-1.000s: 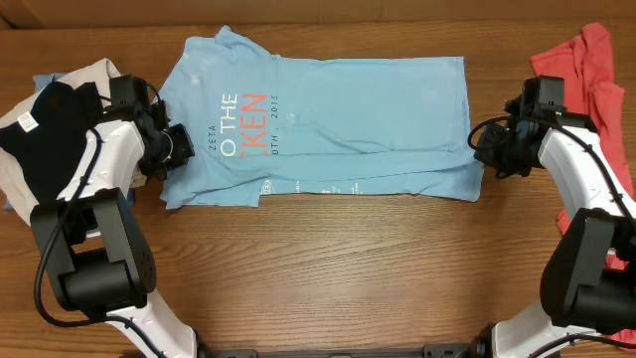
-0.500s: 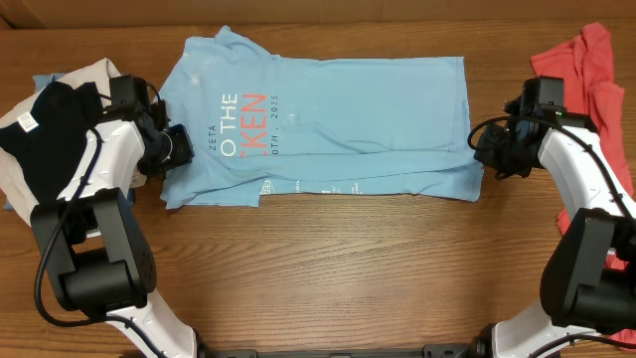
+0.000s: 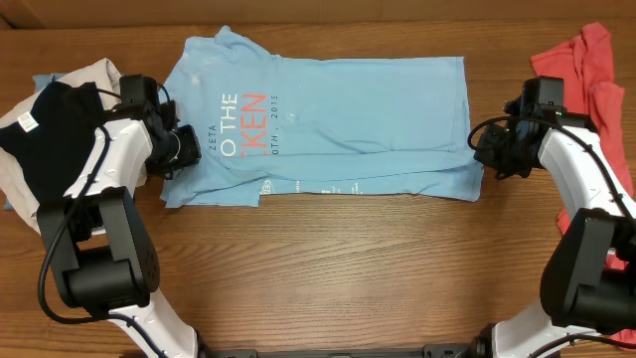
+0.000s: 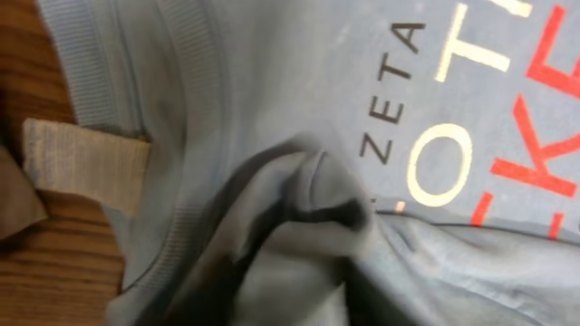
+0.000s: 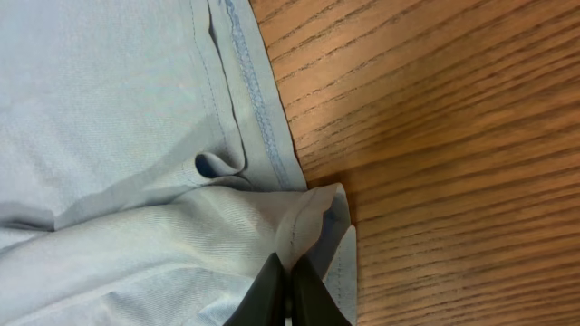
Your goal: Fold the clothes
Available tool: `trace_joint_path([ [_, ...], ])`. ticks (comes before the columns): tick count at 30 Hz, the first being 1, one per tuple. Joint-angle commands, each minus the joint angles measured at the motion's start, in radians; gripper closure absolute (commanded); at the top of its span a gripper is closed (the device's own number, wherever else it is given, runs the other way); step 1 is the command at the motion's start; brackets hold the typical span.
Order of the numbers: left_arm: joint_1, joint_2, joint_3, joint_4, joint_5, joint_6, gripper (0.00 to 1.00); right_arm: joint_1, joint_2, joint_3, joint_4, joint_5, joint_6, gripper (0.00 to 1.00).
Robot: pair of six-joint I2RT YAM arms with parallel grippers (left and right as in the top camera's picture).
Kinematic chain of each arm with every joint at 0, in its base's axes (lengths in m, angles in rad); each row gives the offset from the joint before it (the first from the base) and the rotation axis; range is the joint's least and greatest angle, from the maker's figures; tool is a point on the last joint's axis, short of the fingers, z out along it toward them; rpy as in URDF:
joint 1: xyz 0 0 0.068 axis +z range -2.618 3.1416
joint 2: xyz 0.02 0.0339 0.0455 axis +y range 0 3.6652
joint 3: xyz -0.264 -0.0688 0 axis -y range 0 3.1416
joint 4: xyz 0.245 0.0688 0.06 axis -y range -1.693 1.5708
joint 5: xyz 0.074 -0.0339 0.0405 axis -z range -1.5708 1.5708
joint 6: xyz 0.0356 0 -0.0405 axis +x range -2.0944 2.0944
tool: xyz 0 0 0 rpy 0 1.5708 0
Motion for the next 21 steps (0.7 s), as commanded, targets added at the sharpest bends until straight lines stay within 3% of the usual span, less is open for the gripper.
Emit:
trace_joint_path([
  [1,-0.001,0.014,0.012,-0.008,-0.075,0.009,0.41,0.006,-0.001,0.001,0.002,0.003,-0.004,0.96],
  [6,-0.001,0.014,0.012,-0.006,-0.071,0.008,0.46,0.006,-0.001,0.001,0.002,0.003,-0.004,0.96],
  [12,-0.005,0.014,0.012,-0.008,-0.024,0.009,0.69,0.006,-0.001,0.001,0.002,0.003,-0.004,0.96],
  [17,-0.007,0.014,0.012,-0.010,-0.019,0.008,0.96,0.006,-0.001,0.001,0.001,0.003,-0.004,0.96],
  [21,0.007,-0.005,0.019,-0.025,-0.013,0.008,0.96,0.006,-0.001,0.002,0.002,0.024,-0.004,0.96],
])
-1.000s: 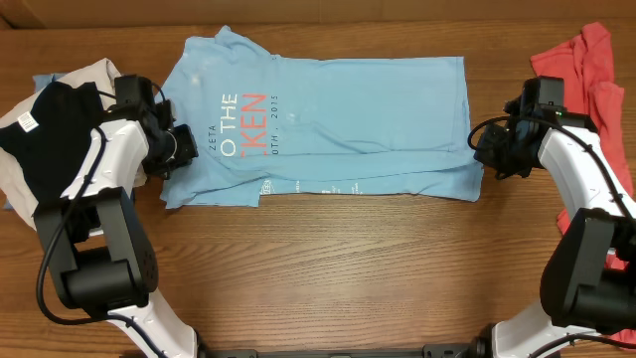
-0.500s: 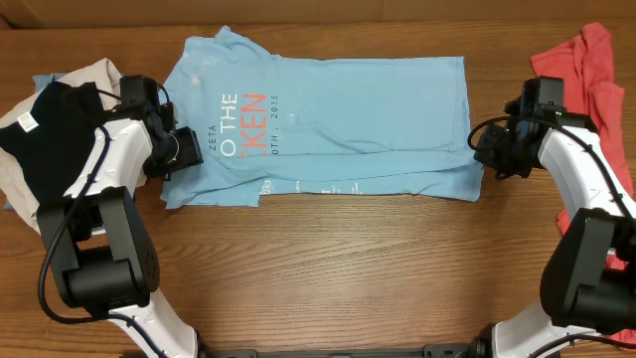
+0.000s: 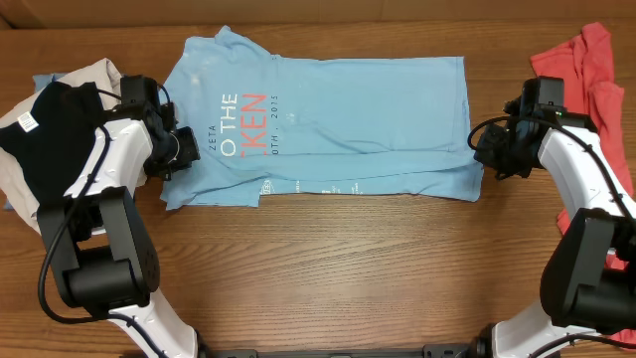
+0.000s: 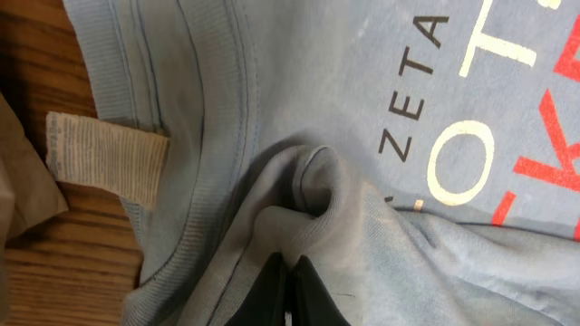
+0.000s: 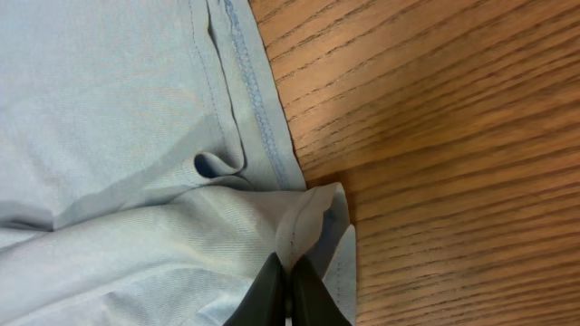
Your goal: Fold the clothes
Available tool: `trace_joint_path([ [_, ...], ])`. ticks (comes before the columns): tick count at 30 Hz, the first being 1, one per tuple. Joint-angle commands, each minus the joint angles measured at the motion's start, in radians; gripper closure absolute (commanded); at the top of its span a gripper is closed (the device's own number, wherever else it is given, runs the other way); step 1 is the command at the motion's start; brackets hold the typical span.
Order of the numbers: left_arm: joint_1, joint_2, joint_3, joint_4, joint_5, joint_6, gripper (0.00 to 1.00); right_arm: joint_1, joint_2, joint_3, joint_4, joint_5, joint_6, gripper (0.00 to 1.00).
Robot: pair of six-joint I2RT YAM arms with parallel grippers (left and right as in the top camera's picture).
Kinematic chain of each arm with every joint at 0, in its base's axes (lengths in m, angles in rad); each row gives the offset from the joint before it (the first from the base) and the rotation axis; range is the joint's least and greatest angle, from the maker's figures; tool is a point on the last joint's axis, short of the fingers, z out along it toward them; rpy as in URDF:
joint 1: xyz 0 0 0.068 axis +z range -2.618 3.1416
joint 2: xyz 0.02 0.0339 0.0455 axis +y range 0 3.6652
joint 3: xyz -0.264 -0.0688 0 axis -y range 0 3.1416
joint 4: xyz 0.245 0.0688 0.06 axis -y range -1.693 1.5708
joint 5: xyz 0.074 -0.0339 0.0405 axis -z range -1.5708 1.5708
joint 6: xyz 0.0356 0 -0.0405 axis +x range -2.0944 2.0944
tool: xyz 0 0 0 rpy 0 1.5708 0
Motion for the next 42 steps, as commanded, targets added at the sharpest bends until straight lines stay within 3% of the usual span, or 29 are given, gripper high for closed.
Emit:
trace_joint_path([
  [1,0.016,-0.013,0.027,-0.025,0.022,0.004,0.96,0.006,-0.002,0.003,0.002,0.033,-0.004,0.96],
  [10,0.135,-0.076,0.104,-0.049,0.144,0.001,0.96,-0.002,-0.001,0.041,0.021,0.049,-0.004,0.96],
  [20,0.110,-0.067,0.097,0.010,0.154,-0.008,0.96,-0.002,-0.001,0.041,0.072,0.049,-0.004,0.96],
  [34,0.104,-0.061,0.096,0.041,0.013,-0.102,0.96,-0.001,-0.001,0.040,0.132,0.037,-0.018,0.96],
  [42,0.102,-0.046,0.085,0.053,-0.001,-0.132,0.96,0.021,-0.001,0.040,0.207,-0.045,-0.128,0.96],
])
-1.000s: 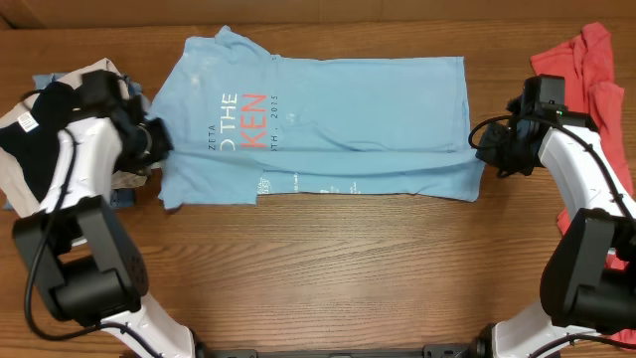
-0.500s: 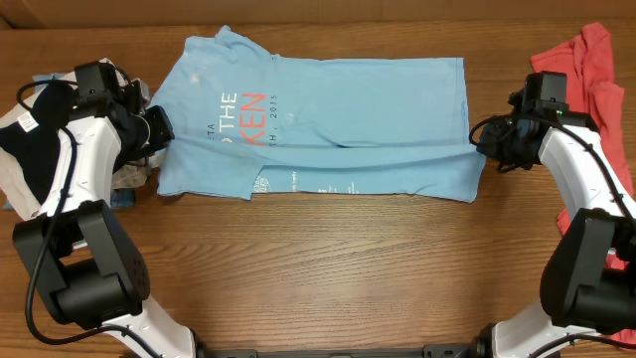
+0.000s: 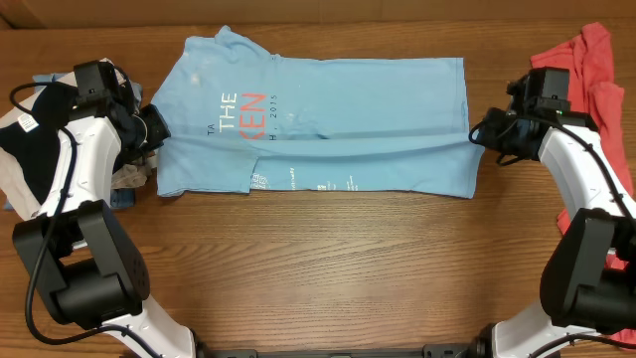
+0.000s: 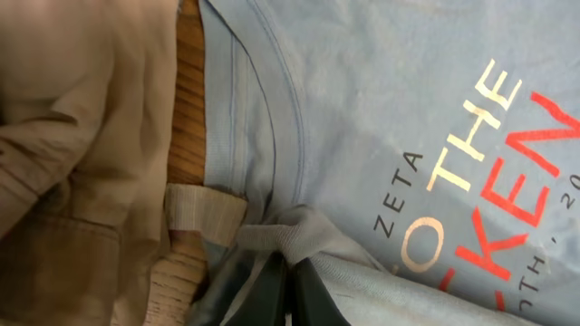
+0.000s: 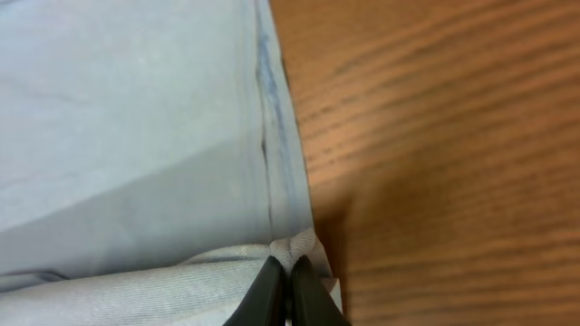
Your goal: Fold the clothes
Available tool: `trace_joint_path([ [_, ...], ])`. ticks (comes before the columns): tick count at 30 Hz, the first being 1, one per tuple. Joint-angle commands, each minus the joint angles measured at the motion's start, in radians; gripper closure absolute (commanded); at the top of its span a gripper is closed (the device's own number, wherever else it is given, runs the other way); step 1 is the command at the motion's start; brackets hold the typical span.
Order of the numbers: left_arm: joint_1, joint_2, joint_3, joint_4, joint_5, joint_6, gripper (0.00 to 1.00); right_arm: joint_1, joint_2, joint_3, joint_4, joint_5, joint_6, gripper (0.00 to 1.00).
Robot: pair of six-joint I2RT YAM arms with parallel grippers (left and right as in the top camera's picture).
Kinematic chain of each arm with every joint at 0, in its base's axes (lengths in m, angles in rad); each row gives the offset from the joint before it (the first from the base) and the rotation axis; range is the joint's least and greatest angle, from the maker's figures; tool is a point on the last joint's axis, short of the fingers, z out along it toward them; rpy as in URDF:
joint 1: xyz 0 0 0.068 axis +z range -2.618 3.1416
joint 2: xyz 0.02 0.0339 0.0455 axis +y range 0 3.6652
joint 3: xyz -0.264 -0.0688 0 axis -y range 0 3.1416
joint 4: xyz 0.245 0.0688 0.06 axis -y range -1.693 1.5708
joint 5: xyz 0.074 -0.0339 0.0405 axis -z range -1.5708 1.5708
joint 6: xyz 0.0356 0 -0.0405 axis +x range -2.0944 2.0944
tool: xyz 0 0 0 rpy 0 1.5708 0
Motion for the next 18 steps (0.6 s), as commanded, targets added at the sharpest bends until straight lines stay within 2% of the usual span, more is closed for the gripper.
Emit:
trace_joint_path([
  [1,-0.006,0.005,0.000,0.015,-0.037,-0.031,0.96,0.021,-0.001,0.029,0.033,-0.026,-0.060,0.96],
  [7,-0.020,0.014,0.000,0.032,-0.037,-0.031,0.95,0.046,0.006,0.029,0.072,-0.026,-0.062,0.95],
  [8,-0.022,0.014,0.000,0.039,-0.037,-0.031,0.95,0.047,0.009,0.029,0.076,-0.026,-0.062,0.90],
  [9,-0.024,0.014,0.000,0.043,-0.037,-0.032,0.93,0.048,0.014,0.029,0.078,-0.026,-0.062,0.80],
  [10,-0.026,0.014,0.000,0.048,-0.037,-0.035,0.90,0.048,0.016,0.029,0.078,-0.025,-0.062,0.73],
  [12,-0.027,0.014,0.000,0.048,-0.037,-0.039,0.73,0.048,0.021,0.029,0.075,-0.011,-0.061,0.73],
  [13,-0.028,0.014,0.000,0.042,-0.036,-0.039,0.62,0.048,0.021,0.029,0.069,0.004,-0.061,0.69],
  [14,-0.028,0.014,0.000,0.016,-0.036,-0.039,0.48,0.045,0.021,0.029,0.049,0.040,-0.060,0.58],
  [18,-0.028,0.014,0.000,-0.090,-0.014,-0.039,0.46,0.035,0.021,0.029,-0.053,0.041,-0.060,0.55],
])
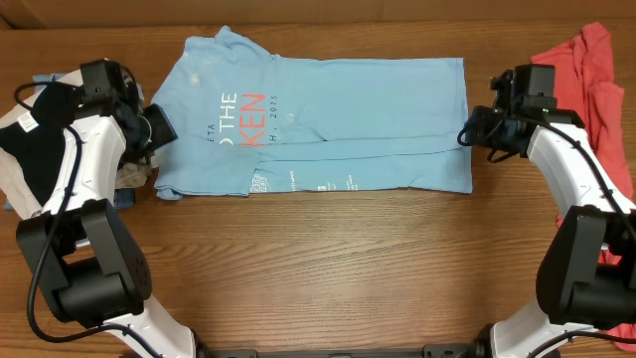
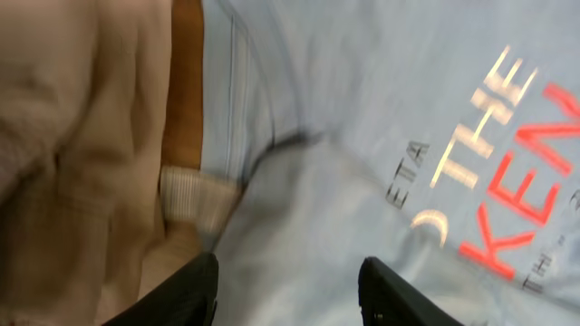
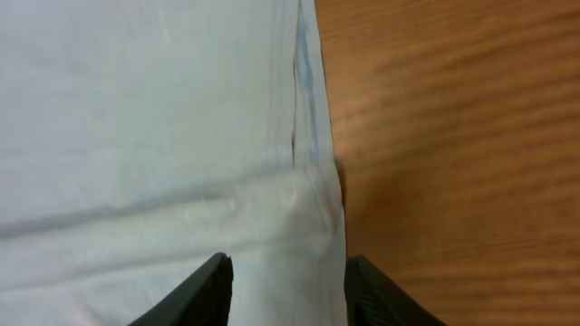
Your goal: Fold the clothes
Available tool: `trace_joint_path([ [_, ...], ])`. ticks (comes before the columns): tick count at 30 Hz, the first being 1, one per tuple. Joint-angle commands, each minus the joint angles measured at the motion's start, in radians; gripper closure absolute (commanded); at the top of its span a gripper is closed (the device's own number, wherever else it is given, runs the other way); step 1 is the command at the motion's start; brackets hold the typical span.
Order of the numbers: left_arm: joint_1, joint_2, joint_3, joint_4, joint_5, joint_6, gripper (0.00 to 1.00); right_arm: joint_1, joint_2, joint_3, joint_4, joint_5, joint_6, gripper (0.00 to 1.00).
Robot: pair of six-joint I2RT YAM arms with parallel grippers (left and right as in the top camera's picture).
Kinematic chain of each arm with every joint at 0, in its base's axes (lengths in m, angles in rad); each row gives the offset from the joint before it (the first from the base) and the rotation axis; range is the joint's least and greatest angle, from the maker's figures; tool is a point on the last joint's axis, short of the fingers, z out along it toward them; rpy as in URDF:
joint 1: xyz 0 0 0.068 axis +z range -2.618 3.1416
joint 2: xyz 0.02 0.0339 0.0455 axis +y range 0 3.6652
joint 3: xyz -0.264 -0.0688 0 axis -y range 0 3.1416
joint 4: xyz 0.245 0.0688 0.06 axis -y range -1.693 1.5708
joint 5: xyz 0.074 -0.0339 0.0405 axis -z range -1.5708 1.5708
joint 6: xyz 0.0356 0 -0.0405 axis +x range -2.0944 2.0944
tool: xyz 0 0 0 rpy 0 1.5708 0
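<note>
A light blue T-shirt point(image 1: 328, 119) with "THE KEN" printing lies flat across the table, its lower part folded up over the middle. My left gripper point(image 1: 157, 127) is at the shirt's collar end, open, its fingers point(image 2: 186, 294) spread over the folded cloth point(image 2: 308, 199). My right gripper point(image 1: 475, 134) is at the hem end, open, with its fingers point(image 3: 204, 294) either side of the folded edge point(image 3: 308, 195).
A heap of tan and black clothes point(image 1: 40, 129) lies at the left edge, close beside my left gripper. A red garment point(image 1: 586, 70) lies at the right edge behind my right arm. Bare wood point(image 1: 328, 268) runs along the front.
Both grippers have opened and let go of the shirt's folded edge. The fold now lies flat on the shirt, and the right gripper sits slightly further back.
Both grippers were shut on the shirt's lower edge near the front, one at each end. They then held it further back, the lower part folded over the shirt's middle. Now both are open and the fold rests on the shirt.
</note>
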Motion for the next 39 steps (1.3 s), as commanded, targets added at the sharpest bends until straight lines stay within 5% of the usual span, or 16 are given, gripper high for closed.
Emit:
trace_joint_path([
  [1,-0.005,0.011,0.000,-0.087,0.031,-0.006,0.47,-0.010,0.007,0.026,-0.090,0.020,-0.002,0.55],
  [7,-0.008,0.011,-0.007,-0.239,0.069,-0.006,0.49,-0.007,0.009,-0.024,-0.244,-0.051,0.001,0.47],
  [20,-0.058,0.011,-0.107,-0.157,0.058,-0.006,0.49,-0.007,0.009,-0.208,-0.096,-0.089,0.047,0.48],
  [23,-0.059,0.011,-0.124,-0.129,0.057,-0.006,0.49,-0.007,0.009,-0.229,-0.074,-0.091,0.047,0.62],
  [27,-0.058,0.011,-0.160,-0.091,0.057,-0.006,0.48,-0.008,0.009,-0.235,-0.080,-0.054,0.052,0.96],
  [39,-0.058,0.011,-0.218,-0.053,0.005,-0.006,0.48,-0.058,0.009,-0.234,-0.212,0.360,0.344,0.96],
])
